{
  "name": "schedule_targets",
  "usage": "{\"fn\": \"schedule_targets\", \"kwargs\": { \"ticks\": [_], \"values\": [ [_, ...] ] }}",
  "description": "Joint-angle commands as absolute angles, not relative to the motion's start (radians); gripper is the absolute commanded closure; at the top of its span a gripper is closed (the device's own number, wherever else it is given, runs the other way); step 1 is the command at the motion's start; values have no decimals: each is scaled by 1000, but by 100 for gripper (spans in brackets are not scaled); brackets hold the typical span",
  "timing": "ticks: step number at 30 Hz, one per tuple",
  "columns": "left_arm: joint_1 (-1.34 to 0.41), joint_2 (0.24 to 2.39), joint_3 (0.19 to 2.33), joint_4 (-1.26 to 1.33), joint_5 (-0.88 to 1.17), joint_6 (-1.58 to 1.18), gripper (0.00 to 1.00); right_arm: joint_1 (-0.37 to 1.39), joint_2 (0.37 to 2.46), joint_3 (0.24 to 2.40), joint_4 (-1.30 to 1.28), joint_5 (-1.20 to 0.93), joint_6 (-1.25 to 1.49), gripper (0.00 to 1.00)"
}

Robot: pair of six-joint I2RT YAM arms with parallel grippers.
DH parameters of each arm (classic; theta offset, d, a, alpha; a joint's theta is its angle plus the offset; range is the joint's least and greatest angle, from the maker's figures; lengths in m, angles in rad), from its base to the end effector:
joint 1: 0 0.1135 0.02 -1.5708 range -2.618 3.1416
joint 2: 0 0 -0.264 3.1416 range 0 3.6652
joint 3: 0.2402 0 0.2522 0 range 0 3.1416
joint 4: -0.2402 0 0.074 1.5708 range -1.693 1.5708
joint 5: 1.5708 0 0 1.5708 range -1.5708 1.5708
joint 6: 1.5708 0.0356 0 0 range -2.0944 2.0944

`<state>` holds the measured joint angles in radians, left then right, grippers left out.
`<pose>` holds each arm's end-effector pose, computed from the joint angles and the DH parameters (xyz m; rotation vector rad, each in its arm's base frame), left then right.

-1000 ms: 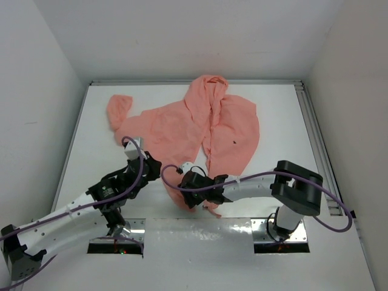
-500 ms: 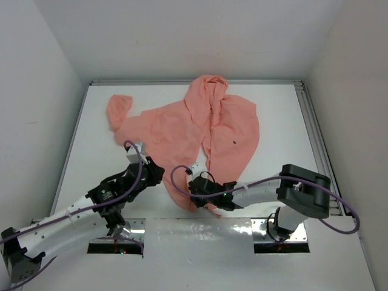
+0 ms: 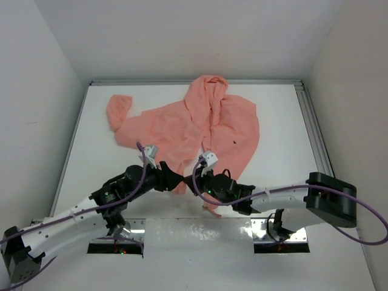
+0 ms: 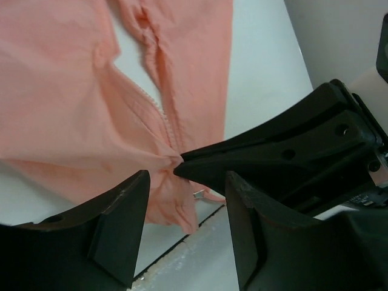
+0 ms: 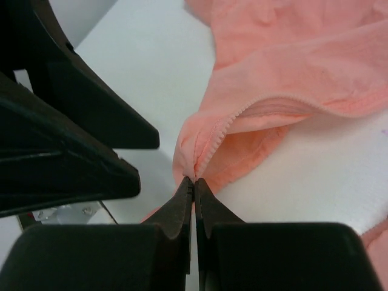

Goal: Zip up the jacket

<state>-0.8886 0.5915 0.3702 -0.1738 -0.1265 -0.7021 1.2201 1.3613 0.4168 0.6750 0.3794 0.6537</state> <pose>0.1005 -0.1166 0.2234 0.1061 2.0759 -0.8963 0.1019 0.2401 0.1799 -0.2659 1.9141 0.9554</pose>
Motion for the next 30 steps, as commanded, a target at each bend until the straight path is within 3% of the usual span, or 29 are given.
{"fn": "schedule_targets", "kwargs": {
  "ticks": [1,5,11,20,30],
  "values": [
    [-884,609,362,-61,-32,-683,50,1226,1345,390,871,414,586,100],
    [-884,601,350,-72,-46,-689,58,1224,1330,357,942,414,560,100],
    [-884,594,331,-71,-20,-684,68,1206,1264,353,841,341,518,100],
    [-884,627,311,-18,86,-660,69,1120,1212,403,672,82,551,100],
    [-884,686,285,92,153,-663,73,1098,1213,425,617,6,549,100]
  ]
}}
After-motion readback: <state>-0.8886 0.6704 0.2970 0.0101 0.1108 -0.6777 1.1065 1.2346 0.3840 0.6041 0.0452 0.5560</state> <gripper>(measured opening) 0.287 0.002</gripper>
